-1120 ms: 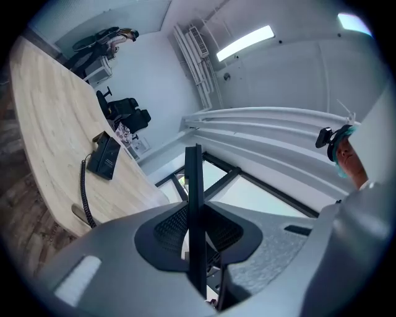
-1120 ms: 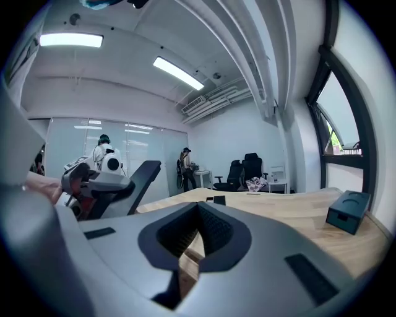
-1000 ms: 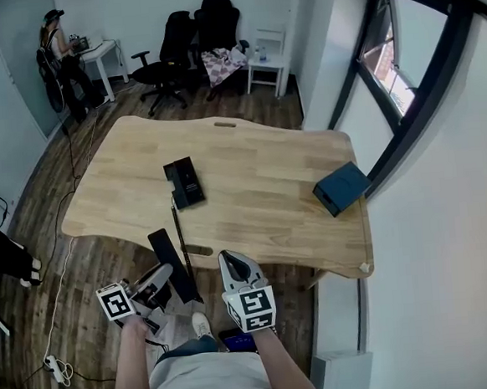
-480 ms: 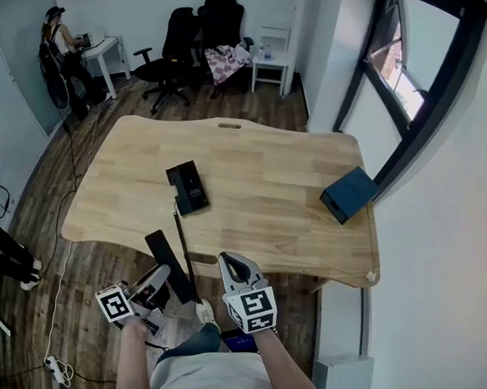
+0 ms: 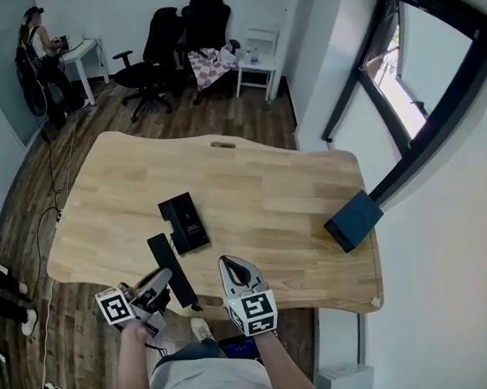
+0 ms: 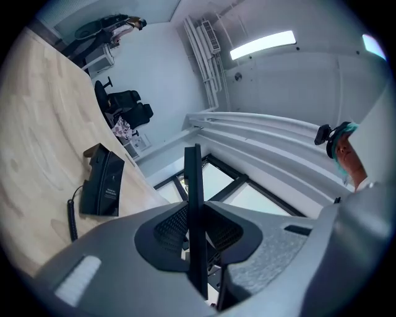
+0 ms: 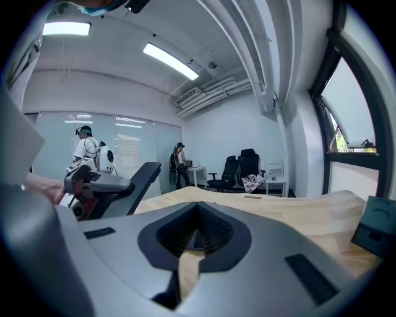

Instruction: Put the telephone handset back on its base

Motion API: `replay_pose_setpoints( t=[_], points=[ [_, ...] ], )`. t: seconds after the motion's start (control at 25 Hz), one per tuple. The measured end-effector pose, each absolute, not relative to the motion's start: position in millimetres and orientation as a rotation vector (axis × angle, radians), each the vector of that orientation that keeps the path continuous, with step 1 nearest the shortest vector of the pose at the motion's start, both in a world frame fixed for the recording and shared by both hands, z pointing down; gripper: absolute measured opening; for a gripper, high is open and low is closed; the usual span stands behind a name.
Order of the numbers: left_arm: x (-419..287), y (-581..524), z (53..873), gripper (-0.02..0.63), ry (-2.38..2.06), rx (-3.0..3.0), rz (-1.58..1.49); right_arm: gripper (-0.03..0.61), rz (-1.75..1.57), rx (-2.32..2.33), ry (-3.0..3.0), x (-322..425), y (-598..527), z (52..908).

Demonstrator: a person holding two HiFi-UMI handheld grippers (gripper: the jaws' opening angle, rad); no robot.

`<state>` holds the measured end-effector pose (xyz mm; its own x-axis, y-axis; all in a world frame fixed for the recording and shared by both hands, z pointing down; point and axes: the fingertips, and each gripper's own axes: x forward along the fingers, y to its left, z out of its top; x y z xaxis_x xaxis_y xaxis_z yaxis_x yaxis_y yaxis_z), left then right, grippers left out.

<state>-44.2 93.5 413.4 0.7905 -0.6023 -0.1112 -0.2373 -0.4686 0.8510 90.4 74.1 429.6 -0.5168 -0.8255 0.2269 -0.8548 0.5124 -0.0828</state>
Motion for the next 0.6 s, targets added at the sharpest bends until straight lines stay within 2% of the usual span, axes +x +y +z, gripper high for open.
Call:
replay_pose_setpoints(
  t=[0.6],
  points=[
    [-62,-7,433,0.077,-0.479,2.023,-0.435,0.006,0.356,1.521,-2.509,45,-14,452]
  ],
)
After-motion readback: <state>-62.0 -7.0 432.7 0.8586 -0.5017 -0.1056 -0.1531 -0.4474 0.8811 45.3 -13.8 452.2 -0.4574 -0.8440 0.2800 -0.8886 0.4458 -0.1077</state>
